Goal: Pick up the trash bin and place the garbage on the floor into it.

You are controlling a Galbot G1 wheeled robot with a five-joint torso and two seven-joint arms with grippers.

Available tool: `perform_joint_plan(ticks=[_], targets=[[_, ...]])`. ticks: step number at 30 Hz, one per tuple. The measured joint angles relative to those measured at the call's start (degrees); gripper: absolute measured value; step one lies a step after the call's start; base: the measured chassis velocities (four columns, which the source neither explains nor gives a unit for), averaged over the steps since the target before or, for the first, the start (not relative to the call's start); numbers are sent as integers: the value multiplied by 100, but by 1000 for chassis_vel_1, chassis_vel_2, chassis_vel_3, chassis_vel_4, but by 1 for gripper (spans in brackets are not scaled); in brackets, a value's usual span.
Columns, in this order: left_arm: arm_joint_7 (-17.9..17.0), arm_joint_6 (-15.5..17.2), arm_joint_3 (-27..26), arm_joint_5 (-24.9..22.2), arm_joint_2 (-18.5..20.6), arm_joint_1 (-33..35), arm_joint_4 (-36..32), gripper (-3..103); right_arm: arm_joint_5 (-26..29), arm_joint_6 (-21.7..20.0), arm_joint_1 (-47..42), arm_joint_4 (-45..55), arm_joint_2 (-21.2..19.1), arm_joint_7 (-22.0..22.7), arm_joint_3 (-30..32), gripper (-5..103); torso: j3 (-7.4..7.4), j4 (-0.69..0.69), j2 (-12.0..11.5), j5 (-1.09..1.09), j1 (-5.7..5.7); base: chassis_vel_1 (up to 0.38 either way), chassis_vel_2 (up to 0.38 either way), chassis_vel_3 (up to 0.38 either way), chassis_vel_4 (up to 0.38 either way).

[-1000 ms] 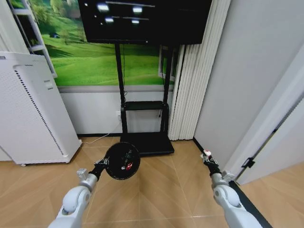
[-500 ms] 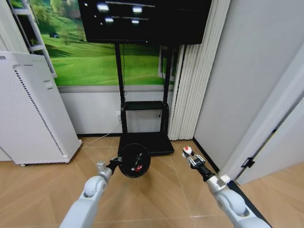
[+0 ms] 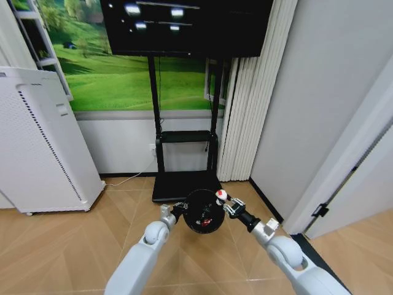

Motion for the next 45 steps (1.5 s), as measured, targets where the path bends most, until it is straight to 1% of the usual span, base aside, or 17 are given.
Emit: perform_joint_plan(ticks=[5, 8, 11, 13, 14, 20, 21, 24, 25, 27, 28, 30, 31, 33, 36, 43, 45], targets=[[-7, -1, 21, -13, -101, -81, 50, 4, -191, -102, 160, -171, 68, 17, -208, 25, 0, 0, 0, 0, 0, 0, 0, 0, 0], [-9, -1, 21, -13, -174, -91, 62, 4, -327, -171, 219, -275, 144, 90, -251, 39, 0, 0, 0, -1, 0, 0, 0, 0, 0], [-9, -1, 20, -7, -193, -86, 64, 4, -340, -193, 217, -277, 161, 115, -244, 45, 0, 0, 0, -1, 0, 0, 0, 0, 0], [-6, -1, 18, 5, -208, -77, 73, 4, -347, -223, 188, -274, 165, 146, -197, 56, 0, 0, 0, -1, 0, 0, 0, 0, 0], [-6, -1, 18, 5, -208, -77, 73, 4, -347, -223, 188, -274, 165, 146, -197, 56, 0, 0, 0, -1, 0, 0, 0, 0, 0], [0, -4, -27, 12, -233, -70, 75, 4, -318, -302, 136, -178, 184, 308, -74, 83, -1, -1, 0, -1, 0, 0, 0, 0, 0], [0, -4, -27, 12, -233, -70, 75, 4, -318, -302, 136, -178, 184, 308, -74, 83, -1, -1, 0, -1, 0, 0, 0, 0, 0], [-52, -14, -232, 130, -189, 92, -109, 4, -35, -728, 109, 6, 331, 906, 171, 97, -1, -3, 0, -2, 0, 0, 0, 0, 0], [-52, -14, -232, 130, -189, 92, -109, 4, -35, -728, 109, 6, 331, 906, 171, 97, -1, -3, 0, -2, 0, 0, 0, 0, 0], [-104, -42, -672, 343, -139, 346, -335, 4, 140, -978, 118, -11, 529, 1560, 401, 99, -1, -2, 0, -2, 0, 0, 0, 0, 0], [-104, -42, -672, 343, -139, 346, -335, 4, 140, -978, 118, -11, 529, 1560, 401, 99, -1, -2, 0, -2, 0, 0, 0, 0, 0], [-199, -39, -1208, 453, -58, 619, -579, 4, 253, -1201, 150, -136, 756, 2078, 620, 100, -1, 0, 0, -2, 0, 0, 0, 0, 0], [-199, -39, -1208, 453, -58, 619, -579, 4, 253, -1201, 150, -136, 756, 2078, 620, 100, -1, 0, 0, -2, 0, 0, 0, 0, 0], [-226, -4, -1636, 439, 90, 840, -835, 4, 272, -1407, 165, -253, 979, 2404, 816, 100, -1, 1, 0, -3, 0, 0, 0, 0, 0], [-231, 24, -1978, 413, 282, 1075, -1158, 4, 249, -1598, 134, -345, 1198, 2500, 1006, 100, -1, 2, 0, -2, 0, 0, 0, 0, 0], [-213, 43, -2446, 401, 465, 1574, -1799, 4, 33, -1595, -36, -489, 1471, 2424, 1208, 100, -1, 0, 0, -3, 0, 0, 0, 0, 0], [-162, 34, -2812, 497, 414, 2077, -2342, 4, -55, -1534, -244, -509, 1651, 2421, 1269, 100, -2, -2, 0, -2, 0, 0, 0, 0, 0]])
